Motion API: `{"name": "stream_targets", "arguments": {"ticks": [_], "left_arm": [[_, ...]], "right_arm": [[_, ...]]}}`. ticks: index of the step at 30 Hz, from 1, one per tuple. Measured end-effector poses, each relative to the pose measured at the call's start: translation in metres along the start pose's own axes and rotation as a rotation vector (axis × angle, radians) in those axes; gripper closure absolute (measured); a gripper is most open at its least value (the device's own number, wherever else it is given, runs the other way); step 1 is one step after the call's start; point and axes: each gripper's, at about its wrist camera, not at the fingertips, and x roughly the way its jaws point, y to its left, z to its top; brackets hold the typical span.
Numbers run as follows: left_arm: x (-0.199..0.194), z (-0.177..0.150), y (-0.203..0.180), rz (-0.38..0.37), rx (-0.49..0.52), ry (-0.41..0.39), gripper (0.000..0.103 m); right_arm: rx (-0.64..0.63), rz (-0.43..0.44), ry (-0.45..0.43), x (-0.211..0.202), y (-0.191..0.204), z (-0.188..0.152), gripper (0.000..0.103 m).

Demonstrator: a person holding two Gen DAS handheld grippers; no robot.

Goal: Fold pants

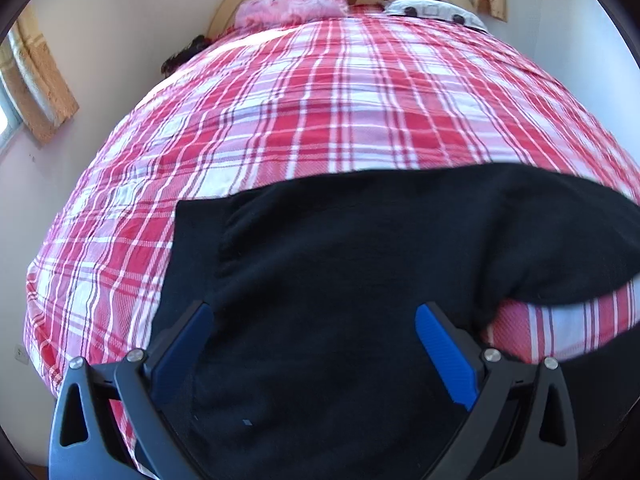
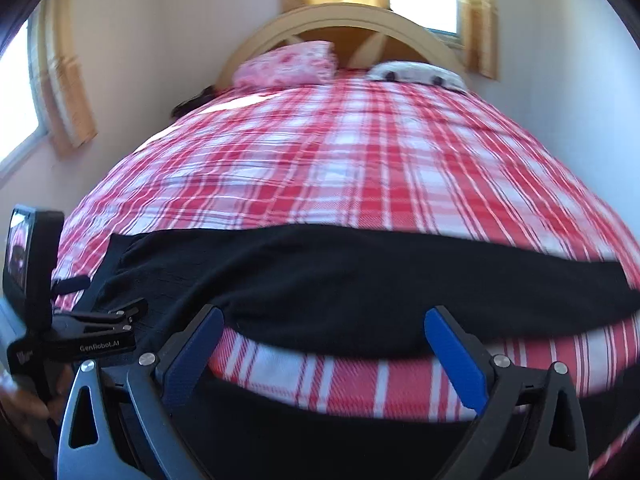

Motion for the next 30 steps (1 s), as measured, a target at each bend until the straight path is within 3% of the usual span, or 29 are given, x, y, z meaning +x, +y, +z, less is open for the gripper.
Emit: {"name": "stream_targets", "arguments": {"ticks": [4,9,14,20,21,23,25,27,30], "left_arm": [[0.012,0.009,0.011,-0.015,-0.047,0.012,0.000],[0.039,0.019,0.017,0.006,-0.089,0.057,0.000],[0.058,0.021,0.017,0.001,-0.109,0.107,0.000],[0.069,0.018,0.018,0.000,-0.118,0.124,0.000],[0.069,0.018,0.018,0.000,-0.118,0.122,0.000],[0.069,0.019,0.018,-0.004,-0.117,0.121,0.000],[0.066,0.019,0.023,-0.028,-0.123,0.120,0.000],[0.057,0.015,0.033,-0.053,-0.143,0.107,0.000],[0.047,0.011,0.049,-0.055,-0.183,0.082,0.000]], "right_arm": [[-0.143,0.034,0.036,0.040,0.011,0.040,0.013],[-0.179,0.068,0.144,0.107,0.009,0.074,0.024],[-0.171,0.134,0.232,0.163,0.005,0.085,0.029],[-0.287,0.149,0.324,0.198,0.020,0.075,0.035],[-0.302,0.151,0.334,0.199,0.022,0.071,0.040],[-0.308,0.185,0.324,0.198,0.023,0.068,0.060],[-0.304,0.208,0.330,0.194,0.024,0.067,0.089],[-0.296,0.210,0.337,0.187,0.026,0.067,0.097],[-0.307,0.216,0.284,0.160,0.033,0.066,0.097]]}}
